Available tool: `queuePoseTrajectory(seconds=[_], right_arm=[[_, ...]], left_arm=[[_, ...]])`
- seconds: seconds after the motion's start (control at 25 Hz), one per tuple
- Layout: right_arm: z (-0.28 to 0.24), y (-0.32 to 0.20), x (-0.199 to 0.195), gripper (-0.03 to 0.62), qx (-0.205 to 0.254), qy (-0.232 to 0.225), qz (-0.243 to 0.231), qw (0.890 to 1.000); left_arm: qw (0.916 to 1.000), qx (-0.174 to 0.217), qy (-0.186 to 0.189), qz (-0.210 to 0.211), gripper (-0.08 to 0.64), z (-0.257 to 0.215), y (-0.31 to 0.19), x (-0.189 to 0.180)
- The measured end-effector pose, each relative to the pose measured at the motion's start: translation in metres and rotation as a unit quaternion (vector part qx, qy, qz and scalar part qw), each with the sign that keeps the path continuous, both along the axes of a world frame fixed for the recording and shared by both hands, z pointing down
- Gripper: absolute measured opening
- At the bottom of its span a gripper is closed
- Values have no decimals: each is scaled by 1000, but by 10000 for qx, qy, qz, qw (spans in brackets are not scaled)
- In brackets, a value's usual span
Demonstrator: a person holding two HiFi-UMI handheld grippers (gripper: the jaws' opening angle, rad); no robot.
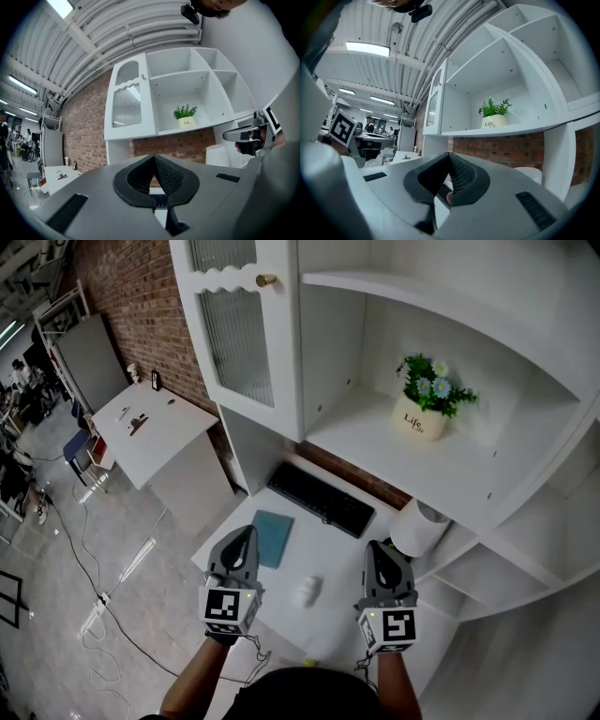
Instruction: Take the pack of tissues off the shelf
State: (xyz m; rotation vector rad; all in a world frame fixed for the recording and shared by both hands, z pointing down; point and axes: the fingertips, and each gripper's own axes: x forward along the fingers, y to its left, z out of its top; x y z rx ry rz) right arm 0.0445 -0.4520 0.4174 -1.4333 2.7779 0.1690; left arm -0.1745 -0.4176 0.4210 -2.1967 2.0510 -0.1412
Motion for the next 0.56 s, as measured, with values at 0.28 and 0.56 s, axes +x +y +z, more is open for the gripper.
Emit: queuePoseTrajectory(seconds=[0.28,0.56], right_arm=[[-1,3,-4,2,114,58,-45,9999],[0,4,-1,2,88,60,-3,9999]], left_arm=[[10000,37,45,38,17,-3,1,3],[9998,106,142,122,17,-8,3,9]])
